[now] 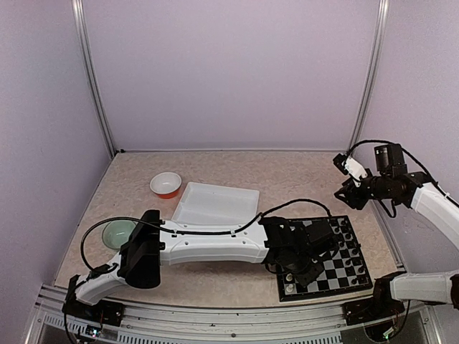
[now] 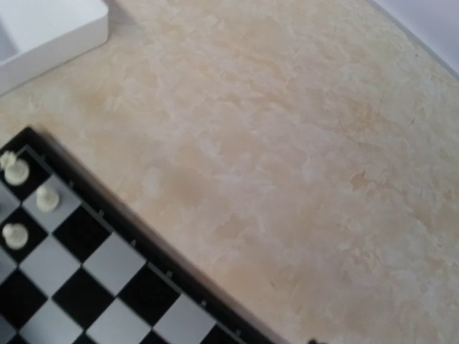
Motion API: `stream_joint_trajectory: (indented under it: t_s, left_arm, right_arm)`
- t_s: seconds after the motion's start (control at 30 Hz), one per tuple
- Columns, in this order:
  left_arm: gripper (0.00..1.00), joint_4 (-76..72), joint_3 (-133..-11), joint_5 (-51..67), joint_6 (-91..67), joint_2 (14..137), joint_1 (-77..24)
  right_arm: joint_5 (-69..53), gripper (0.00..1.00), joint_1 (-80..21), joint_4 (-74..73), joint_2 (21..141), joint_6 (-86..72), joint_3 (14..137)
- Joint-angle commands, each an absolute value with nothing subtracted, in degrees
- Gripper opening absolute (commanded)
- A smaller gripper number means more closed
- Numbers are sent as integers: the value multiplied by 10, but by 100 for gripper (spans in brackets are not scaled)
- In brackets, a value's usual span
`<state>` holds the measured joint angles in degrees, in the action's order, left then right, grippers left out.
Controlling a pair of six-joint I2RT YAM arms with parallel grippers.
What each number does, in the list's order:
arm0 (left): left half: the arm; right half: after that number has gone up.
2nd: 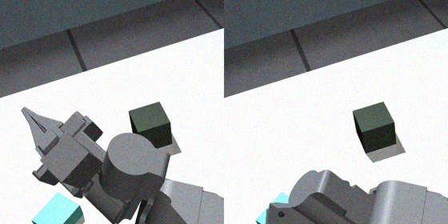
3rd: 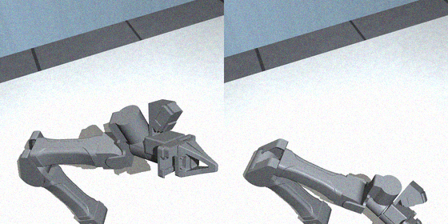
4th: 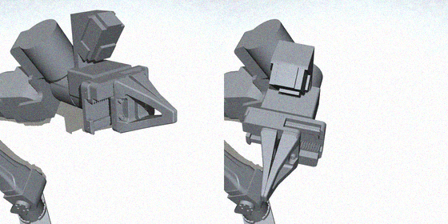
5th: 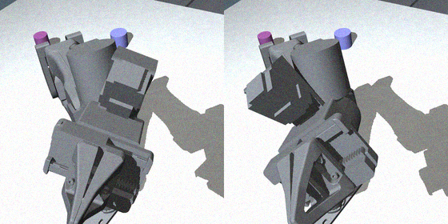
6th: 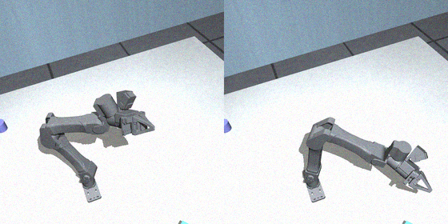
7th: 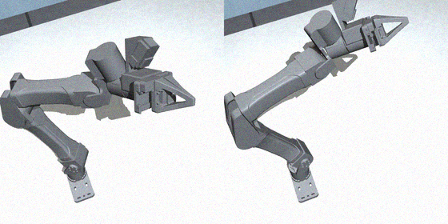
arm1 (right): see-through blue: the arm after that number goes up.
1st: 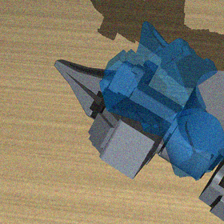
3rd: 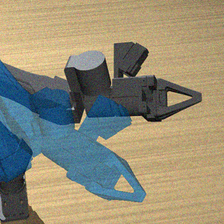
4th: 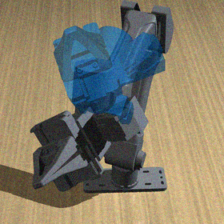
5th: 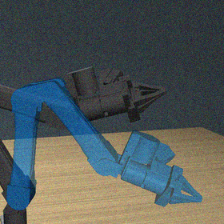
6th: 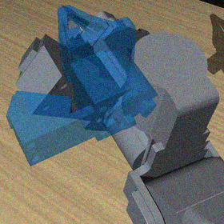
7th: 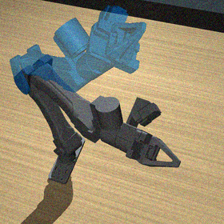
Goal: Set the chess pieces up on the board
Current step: Place the pawn at g2, then pick up the pawn from the storage box.
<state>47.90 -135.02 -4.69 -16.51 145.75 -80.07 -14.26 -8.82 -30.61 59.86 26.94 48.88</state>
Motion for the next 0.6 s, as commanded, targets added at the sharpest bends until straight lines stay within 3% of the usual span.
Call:
stream_joint_trajectory:
  t_s: [0.0, 0.27, 0.57]
  left_arm:
    - [32, 402, -1271, -79, -154, 1355, -800]
    - [42, 361, -1022, -203, -183, 1112, -693]
    - [43, 431, -856, -147, -212, 1032, -519]
  right_arm:
    - [-157, 45, -80, -349, 560, 305, 464]
    - [-220, 45, -81, -403, 505, 394, 436]
    - [-299, 46, -121, -411, 572, 399, 477]
